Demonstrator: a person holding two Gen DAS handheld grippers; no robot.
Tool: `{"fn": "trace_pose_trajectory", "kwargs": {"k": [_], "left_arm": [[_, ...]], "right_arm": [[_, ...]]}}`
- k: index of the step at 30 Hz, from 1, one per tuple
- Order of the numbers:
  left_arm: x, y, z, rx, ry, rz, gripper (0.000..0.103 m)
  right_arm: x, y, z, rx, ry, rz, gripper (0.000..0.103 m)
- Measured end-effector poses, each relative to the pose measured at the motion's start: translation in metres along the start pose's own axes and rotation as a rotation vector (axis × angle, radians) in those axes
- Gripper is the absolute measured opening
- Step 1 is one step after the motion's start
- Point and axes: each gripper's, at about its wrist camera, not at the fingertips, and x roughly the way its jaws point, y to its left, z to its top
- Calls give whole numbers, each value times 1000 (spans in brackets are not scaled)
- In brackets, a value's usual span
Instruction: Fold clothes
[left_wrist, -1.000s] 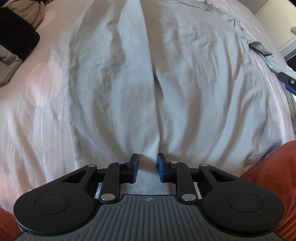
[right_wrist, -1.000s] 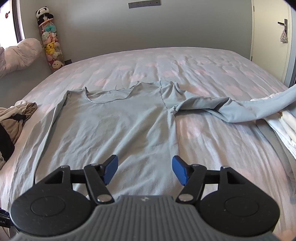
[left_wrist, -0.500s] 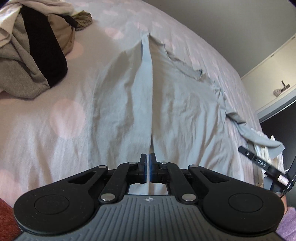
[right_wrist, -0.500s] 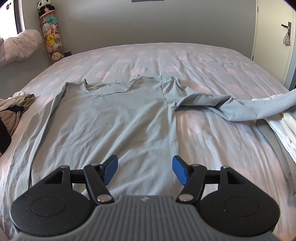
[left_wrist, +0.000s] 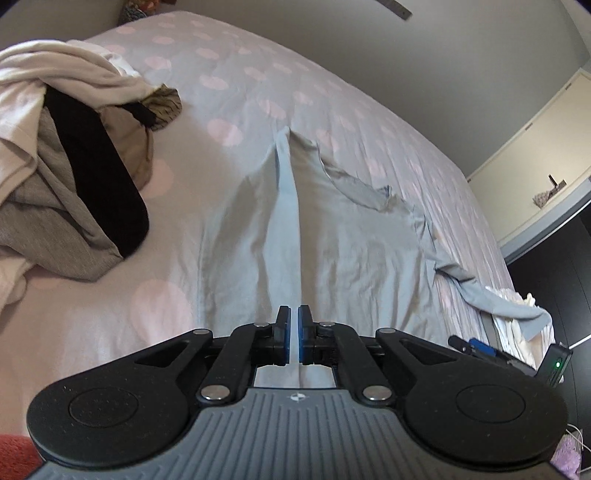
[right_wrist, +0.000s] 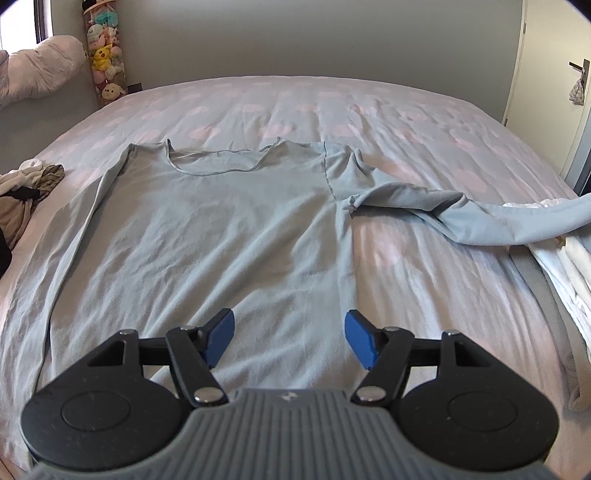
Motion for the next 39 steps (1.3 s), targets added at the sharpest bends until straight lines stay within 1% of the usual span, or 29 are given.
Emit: {"fn": "trace_pose_trajectory", "kwargs": {"k": [1, 3, 7, 11, 14, 16, 17, 18, 22, 25, 26, 27, 28, 30, 34, 39], "left_arm": [[8, -1, -5, 2, 27, -8, 6], [23, -4, -14, 15, 79, -6, 17], [50, -10, -34, 43, 164, 17, 26], [72, -20, -51, 77, 234, 40, 39], [86, -28, -62, 109, 280, 48, 40], [95, -29, -67, 121, 306, 72, 40], [98, -29, -69, 127, 316, 86, 39], [101, -29, -71, 133, 325, 101, 37], [112, -28, -77, 154, 353, 151, 34], [114, -27, -79, 168, 353, 182, 26], [114, -27, -80, 172, 350, 192, 21], [114, -27, -81, 175, 348, 201, 19], [113, -27, -82, 174, 344, 201, 18], [110, -26, -83, 167, 333, 203, 12], [100, -18, -82, 114, 294, 166, 2], [80, -11, -75, 35, 216, 95, 0]], "right_arm": [[-1, 0, 0, -4, -2, -3, 70], [-2, 0, 0, -2, -7, -5, 71], [-1, -2, -1, 15, -11, -1, 71], [-2, -3, -1, 24, -14, 6, 71], [-2, -5, -1, 32, -17, 12, 71], [-3, -6, -1, 40, -22, 16, 72], [-3, -7, -1, 43, -23, 17, 72], [-3, -7, -1, 45, -25, 19, 72], [-3, -8, 0, 48, -27, 24, 72], [-3, -8, 0, 48, -28, 26, 72], [-3, -9, 0, 49, -29, 27, 72], [-4, -9, -1, 50, -31, 27, 72], [-4, -9, -1, 52, -32, 28, 72], [-4, -8, -1, 52, -33, 28, 73], [-5, -8, -1, 53, -36, 29, 73], [-5, -10, -1, 57, -39, 33, 73]]}}
